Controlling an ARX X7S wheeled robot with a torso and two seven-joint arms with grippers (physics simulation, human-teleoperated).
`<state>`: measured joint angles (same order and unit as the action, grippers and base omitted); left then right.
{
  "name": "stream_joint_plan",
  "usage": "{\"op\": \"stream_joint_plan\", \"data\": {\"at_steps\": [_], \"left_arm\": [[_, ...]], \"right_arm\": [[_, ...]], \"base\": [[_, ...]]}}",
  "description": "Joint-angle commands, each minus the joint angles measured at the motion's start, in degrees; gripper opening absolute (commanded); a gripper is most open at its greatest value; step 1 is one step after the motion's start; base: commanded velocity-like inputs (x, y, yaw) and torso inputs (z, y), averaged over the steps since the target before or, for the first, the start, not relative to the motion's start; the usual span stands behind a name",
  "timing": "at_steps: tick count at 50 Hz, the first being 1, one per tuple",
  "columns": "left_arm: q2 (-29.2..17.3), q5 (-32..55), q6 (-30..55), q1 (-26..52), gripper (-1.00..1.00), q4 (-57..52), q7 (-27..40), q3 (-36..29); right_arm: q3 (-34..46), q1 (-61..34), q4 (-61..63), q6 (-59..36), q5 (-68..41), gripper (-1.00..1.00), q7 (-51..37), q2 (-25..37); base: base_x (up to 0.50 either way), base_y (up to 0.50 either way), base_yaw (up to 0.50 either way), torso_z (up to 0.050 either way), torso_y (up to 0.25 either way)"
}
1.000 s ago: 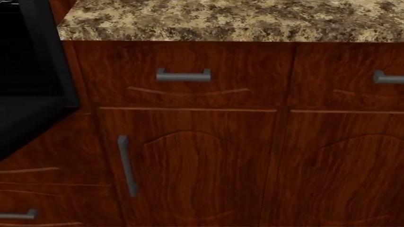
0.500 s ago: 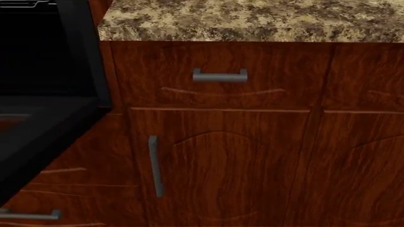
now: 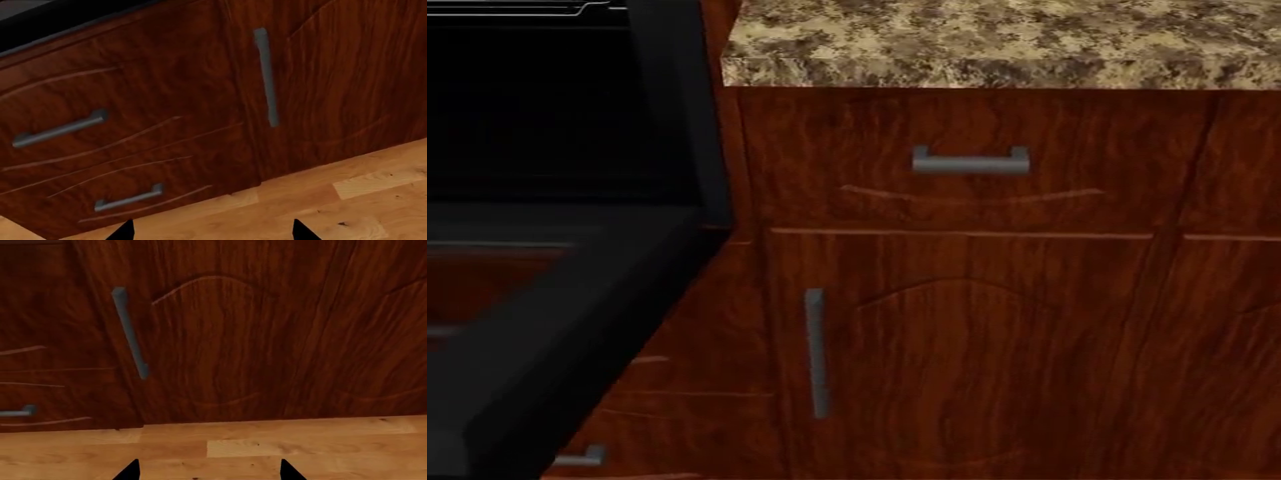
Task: Close the oven door
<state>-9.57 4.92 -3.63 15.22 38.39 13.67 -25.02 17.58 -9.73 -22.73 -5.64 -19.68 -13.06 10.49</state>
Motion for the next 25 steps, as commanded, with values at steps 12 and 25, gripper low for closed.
{"op": "stream_joint_plan", "data": {"at_steps": [12, 25], "left_arm": [[1.26, -0.15, -5.90, 1.89, 1.00, 7.09, 0.11, -0.75], [0.16, 0.41, -2.24, 0.70, 1.00, 2.83, 0.33, -1.06]], "right_arm": [[0.64, -0.48, -1.60, 1.00, -0.08, 1.00, 0.03, -0.01], [1.05, -0.40, -1.11, 0.73, -0.32, 1.00, -0.21, 0.16]], "base": [[0.00, 0.26, 0.00, 0.000, 0.000], [0.00, 0.26, 0.00, 0.000, 0.000]]}}
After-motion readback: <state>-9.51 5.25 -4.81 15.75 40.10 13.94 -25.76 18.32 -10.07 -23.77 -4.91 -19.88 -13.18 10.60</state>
